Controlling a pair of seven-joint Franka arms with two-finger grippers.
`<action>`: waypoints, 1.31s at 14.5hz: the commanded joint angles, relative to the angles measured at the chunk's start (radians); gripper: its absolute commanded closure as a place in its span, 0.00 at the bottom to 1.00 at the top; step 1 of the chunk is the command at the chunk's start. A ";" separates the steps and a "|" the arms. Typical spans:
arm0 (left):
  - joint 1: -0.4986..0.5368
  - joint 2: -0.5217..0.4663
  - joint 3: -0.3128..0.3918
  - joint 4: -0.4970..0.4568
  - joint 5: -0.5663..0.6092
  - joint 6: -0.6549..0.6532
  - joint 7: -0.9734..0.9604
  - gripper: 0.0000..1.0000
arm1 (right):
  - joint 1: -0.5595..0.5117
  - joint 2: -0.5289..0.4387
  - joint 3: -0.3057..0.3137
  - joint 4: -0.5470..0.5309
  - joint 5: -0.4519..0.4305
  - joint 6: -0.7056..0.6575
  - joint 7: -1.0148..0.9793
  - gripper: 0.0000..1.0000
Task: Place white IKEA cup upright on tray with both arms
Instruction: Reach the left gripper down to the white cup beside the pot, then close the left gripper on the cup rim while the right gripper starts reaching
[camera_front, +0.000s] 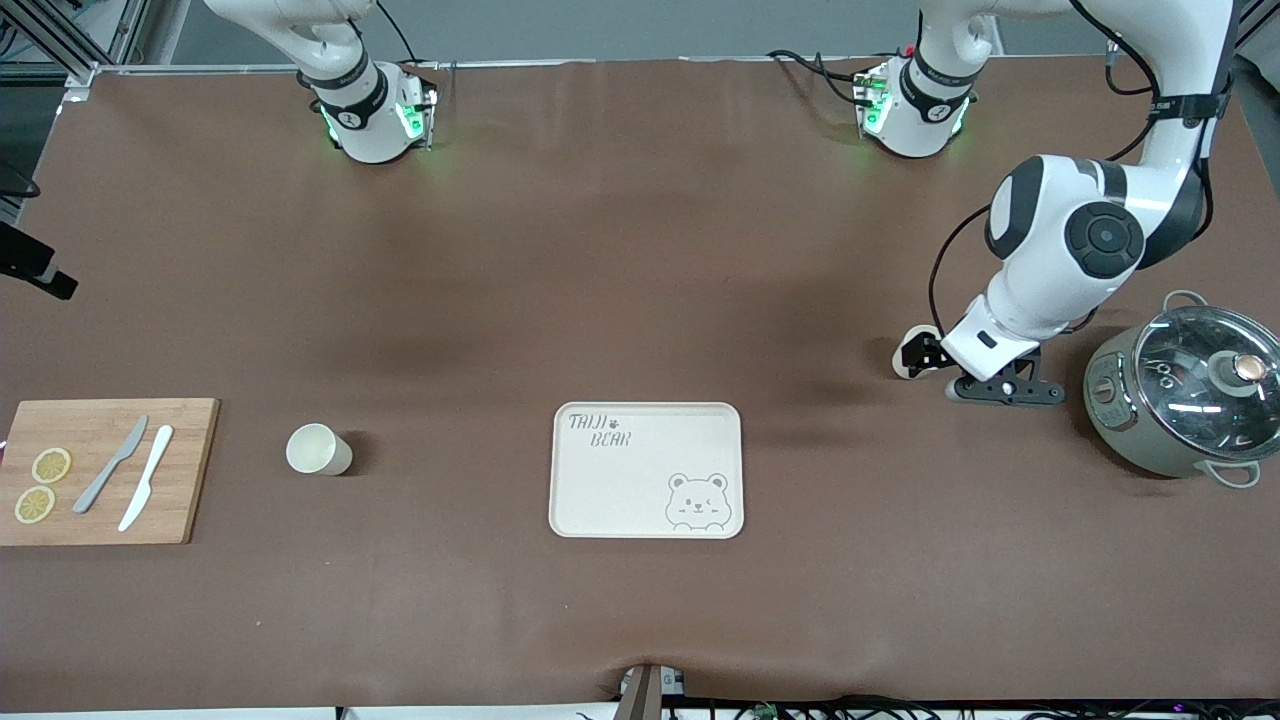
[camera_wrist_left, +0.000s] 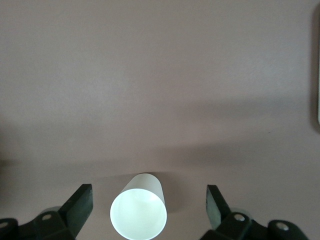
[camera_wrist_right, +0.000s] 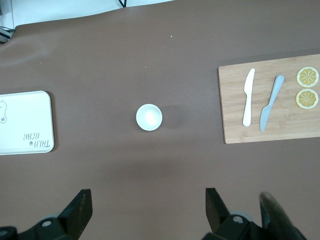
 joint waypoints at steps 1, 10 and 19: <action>0.022 -0.074 -0.009 -0.141 0.008 0.100 0.009 0.00 | 0.026 -0.015 0.010 -0.004 -0.103 -0.005 -0.004 0.00; 0.042 -0.098 -0.007 -0.303 0.015 0.264 0.021 0.00 | 0.053 0.002 0.006 0.000 -0.135 0.003 -0.016 0.00; 0.092 -0.075 -0.006 -0.355 0.017 0.362 0.093 0.00 | 0.186 0.006 0.024 0.020 -0.068 0.018 0.055 0.00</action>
